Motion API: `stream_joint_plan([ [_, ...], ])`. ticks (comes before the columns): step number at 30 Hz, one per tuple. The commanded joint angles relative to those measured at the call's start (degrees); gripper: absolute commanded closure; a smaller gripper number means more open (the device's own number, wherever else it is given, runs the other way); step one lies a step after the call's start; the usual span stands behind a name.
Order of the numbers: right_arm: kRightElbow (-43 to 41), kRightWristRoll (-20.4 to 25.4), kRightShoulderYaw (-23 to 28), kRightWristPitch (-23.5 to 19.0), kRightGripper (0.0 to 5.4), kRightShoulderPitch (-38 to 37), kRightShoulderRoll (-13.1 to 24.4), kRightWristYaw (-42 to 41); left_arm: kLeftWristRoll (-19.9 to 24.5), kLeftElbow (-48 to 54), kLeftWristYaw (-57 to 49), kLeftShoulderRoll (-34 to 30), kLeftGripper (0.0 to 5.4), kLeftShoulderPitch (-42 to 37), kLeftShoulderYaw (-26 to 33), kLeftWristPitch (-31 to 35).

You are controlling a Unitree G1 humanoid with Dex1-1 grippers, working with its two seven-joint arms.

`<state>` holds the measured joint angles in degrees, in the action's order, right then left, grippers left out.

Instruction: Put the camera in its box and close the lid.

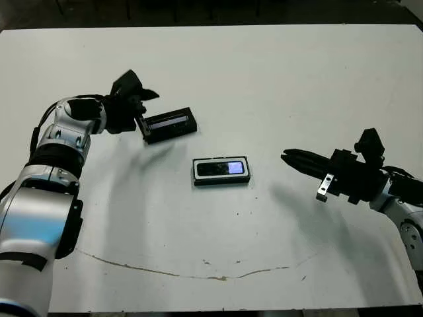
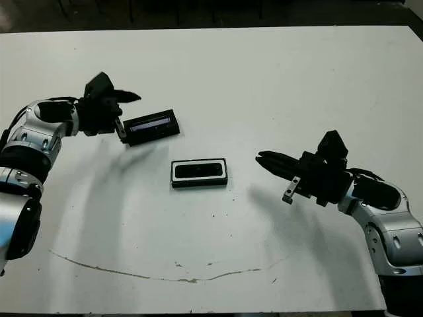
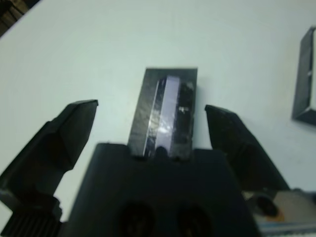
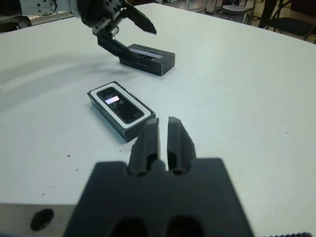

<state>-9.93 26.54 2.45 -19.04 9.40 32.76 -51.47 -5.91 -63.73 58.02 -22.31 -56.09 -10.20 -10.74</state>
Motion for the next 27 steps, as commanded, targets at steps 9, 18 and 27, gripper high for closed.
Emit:
stream_joint_plan([
  [9, -1.77, 0.79, 0.47, -3.92, 5.40, -1.12, 1.27, 0.76, -4.98, -4.29, -0.15, -0.27, 0.02, -1.05, -2.87, -0.27],
  [18, -3.22, 1.39, 0.50, -5.11, 5.40, -1.18, 1.06, 1.21, -3.06, -7.59, -1.89, 0.23, 0.10, -0.08, 0.16, 2.45],
  [27, -2.59, 2.80, 0.62, -6.12, 5.40, -1.36, 0.43, 1.48, -1.35, -7.94, -0.71, 0.92, 1.62, 0.10, 2.22, 9.46],
])
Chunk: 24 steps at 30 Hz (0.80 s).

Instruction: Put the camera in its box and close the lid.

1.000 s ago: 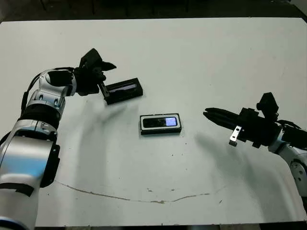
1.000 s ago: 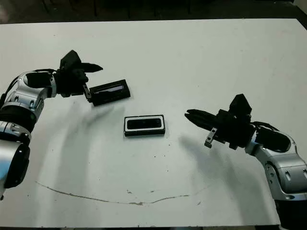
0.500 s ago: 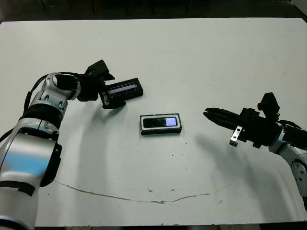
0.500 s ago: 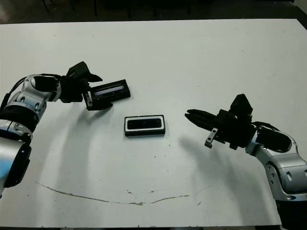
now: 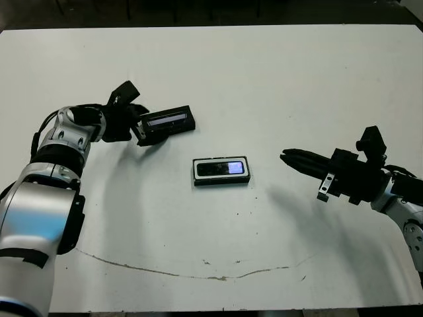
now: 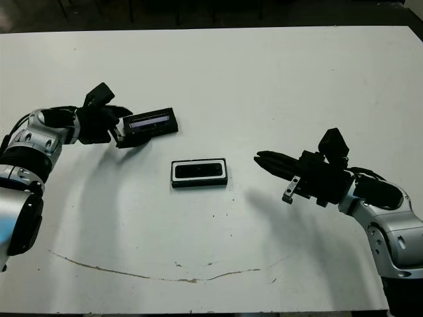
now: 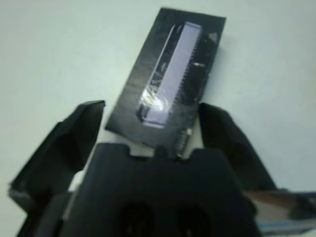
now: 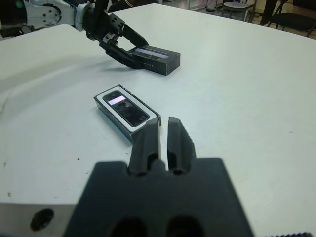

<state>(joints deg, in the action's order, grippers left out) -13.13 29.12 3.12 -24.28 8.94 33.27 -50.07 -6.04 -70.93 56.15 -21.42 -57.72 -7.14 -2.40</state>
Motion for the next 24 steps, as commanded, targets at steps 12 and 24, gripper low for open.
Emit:
stream_joint_plan([
  [12, 0.16, -2.05, -0.78, -0.42, 5.40, -0.34, 0.65, 1.04, -2.88, -0.58, 7.97, -1.11, 2.76, 1.39, -3.71, 2.91],
  [24, 2.34, -2.83, -1.63, 1.79, 5.40, 0.42, -0.61, 0.12, 8.51, 14.05, 2.58, -3.17, 2.76, 11.52, 7.64, -5.10],
])
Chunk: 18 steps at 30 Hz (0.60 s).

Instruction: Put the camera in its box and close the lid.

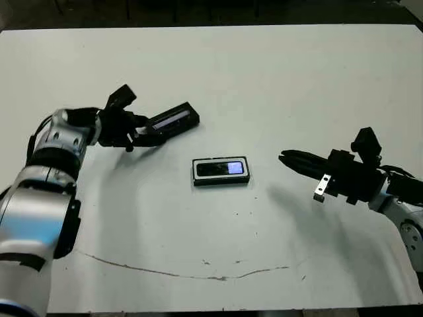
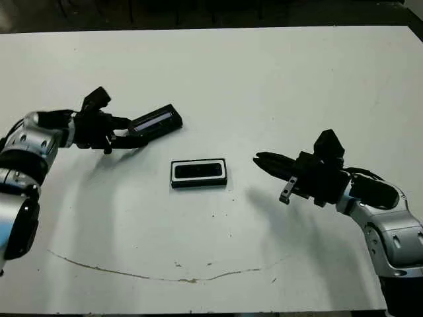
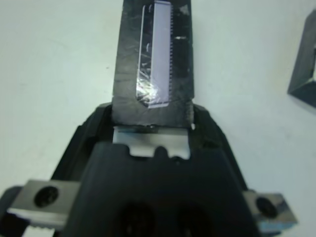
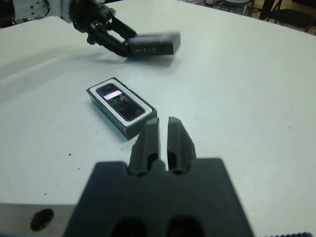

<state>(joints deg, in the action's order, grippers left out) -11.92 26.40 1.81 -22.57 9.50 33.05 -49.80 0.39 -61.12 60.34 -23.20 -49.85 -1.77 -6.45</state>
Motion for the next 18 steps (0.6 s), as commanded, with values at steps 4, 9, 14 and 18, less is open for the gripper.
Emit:
stream_joint_plan([
  [4, 0.45, -0.68, -0.56, -0.03, 5.40, -0.32, -0.60, 0.82, 6.30, 15.46, -2.28, -2.19, 2.76, 9.29, 4.93, 2.06],
  [9, 0.35, -0.50, -0.54, 0.59, 5.40, -0.72, -1.20, 1.32, 11.65, 30.59, 0.89, -4.37, 2.76, 16.13, 5.24, 9.22],
  [14, -1.05, -1.52, -0.81, 0.37, 5.40, -0.89, -0.96, 2.42, 14.42, 41.63, 4.51, -7.19, 2.77, 20.73, 3.90, 14.61],
  [18, -2.10, -1.63, -1.04, -0.26, 5.40, -1.04, -0.90, 3.26, 15.13, 46.28, 6.81, -8.51, 2.77, 22.41, 1.96, 16.18],
])
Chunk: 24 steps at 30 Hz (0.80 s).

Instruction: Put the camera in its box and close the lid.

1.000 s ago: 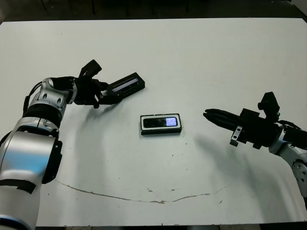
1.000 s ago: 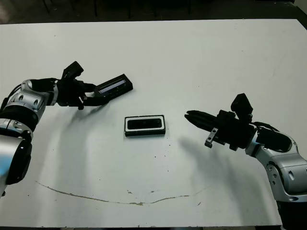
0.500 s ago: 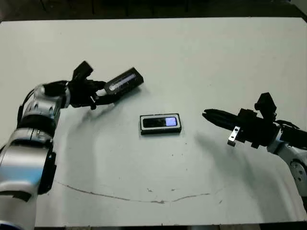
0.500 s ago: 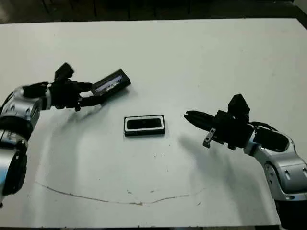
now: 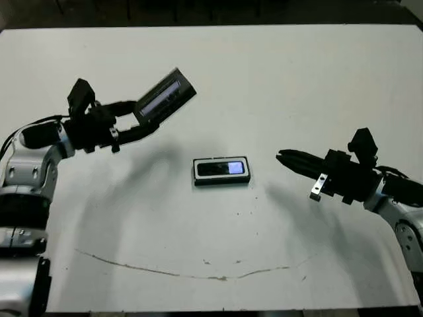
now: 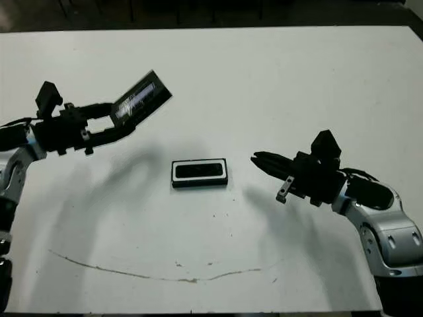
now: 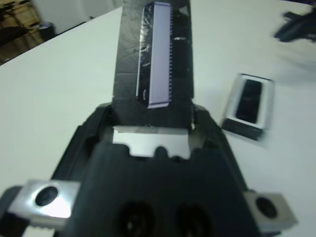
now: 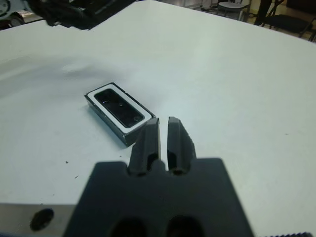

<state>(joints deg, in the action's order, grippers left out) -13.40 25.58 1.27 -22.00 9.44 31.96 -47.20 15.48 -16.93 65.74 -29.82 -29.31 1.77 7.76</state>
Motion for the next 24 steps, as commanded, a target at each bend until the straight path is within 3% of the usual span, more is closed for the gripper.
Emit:
stream_joint_plan([
  [1, -0.82, -0.88, -0.54, -0.74, 5.40, -1.07, 0.12, 0.91, 0.13, 2.71, 2.14, -2.28, 2.77, 1.94, -2.28, 2.83],
  [12, -1.82, 0.05, -0.12, -2.30, 5.40, -1.66, 0.33, 1.35, -0.78, 2.40, 7.36, -3.39, 2.77, 1.35, -9.01, 9.34],
  [24, -0.84, 0.49, -0.15, -2.15, 5.40, -0.76, 0.46, 0.65, -4.14, -2.89, 7.98, -0.51, 2.77, -0.08, -15.49, 7.57],
])
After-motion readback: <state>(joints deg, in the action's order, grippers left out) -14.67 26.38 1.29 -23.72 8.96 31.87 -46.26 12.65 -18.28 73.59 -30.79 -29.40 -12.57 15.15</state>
